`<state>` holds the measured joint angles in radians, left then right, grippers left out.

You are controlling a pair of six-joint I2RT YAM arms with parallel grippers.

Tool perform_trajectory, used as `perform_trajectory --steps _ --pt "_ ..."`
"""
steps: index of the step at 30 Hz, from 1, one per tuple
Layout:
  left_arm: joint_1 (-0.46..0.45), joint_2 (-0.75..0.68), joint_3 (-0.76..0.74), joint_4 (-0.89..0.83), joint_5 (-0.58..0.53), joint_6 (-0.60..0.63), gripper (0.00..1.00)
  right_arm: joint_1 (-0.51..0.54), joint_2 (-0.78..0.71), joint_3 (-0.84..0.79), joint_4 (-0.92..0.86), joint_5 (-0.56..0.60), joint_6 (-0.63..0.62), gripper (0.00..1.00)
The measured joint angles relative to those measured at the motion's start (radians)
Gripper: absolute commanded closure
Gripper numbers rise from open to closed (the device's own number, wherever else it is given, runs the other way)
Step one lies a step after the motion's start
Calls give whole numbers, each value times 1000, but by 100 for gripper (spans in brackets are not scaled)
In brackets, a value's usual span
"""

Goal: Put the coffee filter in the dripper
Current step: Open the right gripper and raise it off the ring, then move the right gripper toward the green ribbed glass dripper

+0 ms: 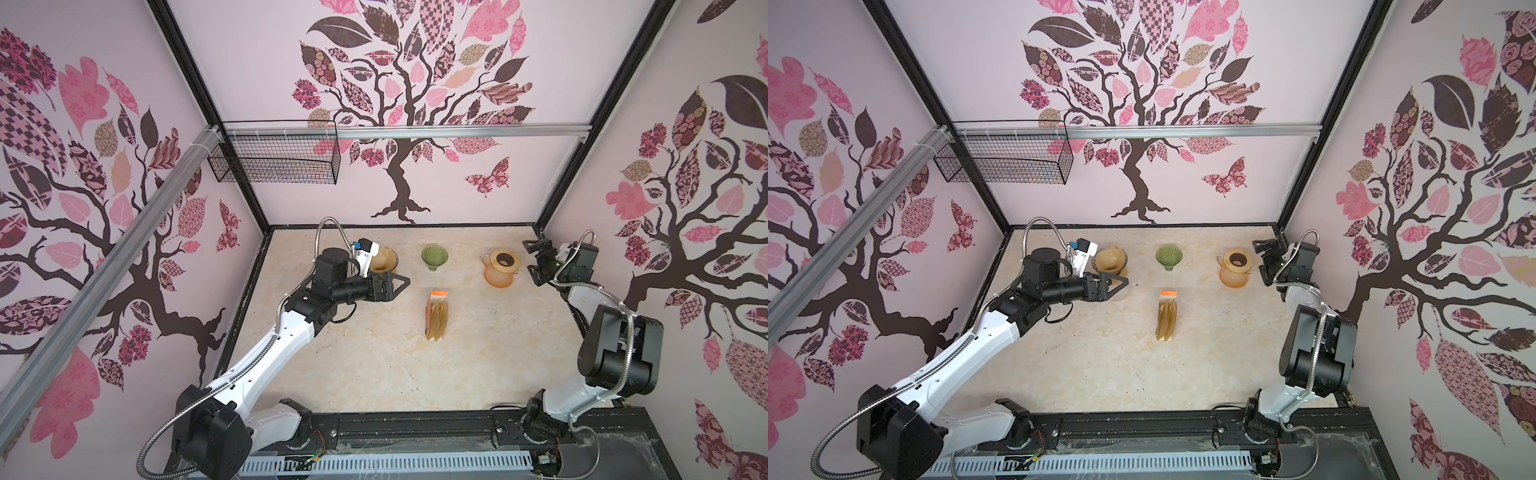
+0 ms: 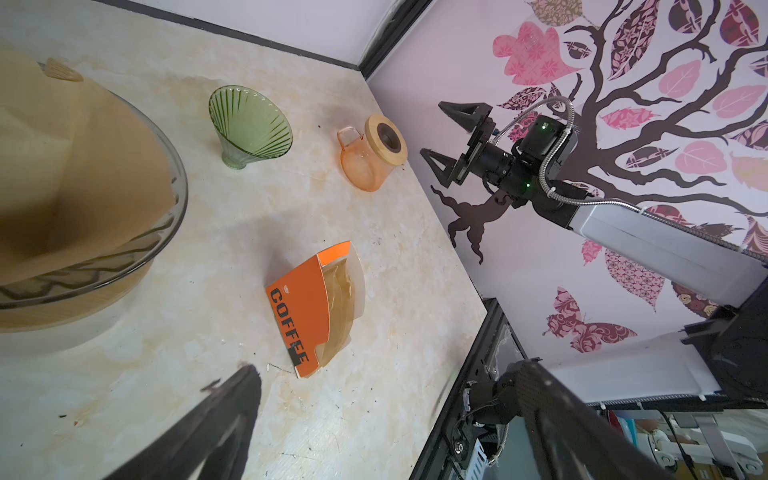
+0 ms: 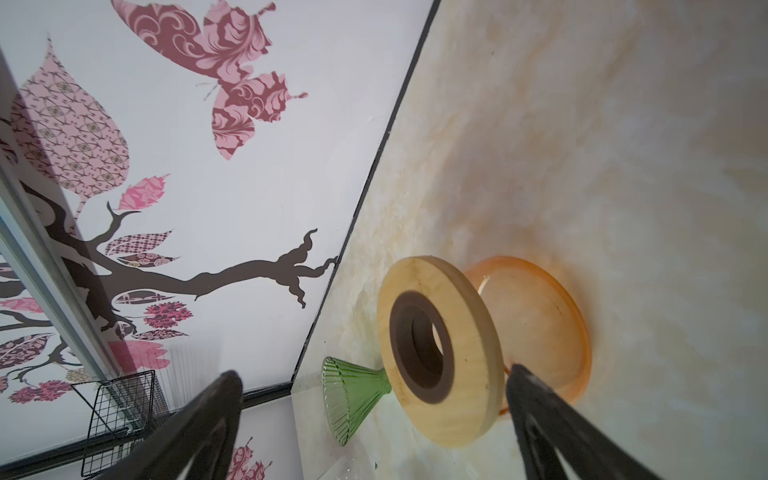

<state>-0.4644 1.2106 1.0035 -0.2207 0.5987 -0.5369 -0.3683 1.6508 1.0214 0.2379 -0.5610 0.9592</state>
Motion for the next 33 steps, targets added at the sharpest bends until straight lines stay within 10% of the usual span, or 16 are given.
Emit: perform_trajectory --steps 33 --pt "0 -55 -11 -13 11 6 2 -2 479 283 114 -251 64 0"
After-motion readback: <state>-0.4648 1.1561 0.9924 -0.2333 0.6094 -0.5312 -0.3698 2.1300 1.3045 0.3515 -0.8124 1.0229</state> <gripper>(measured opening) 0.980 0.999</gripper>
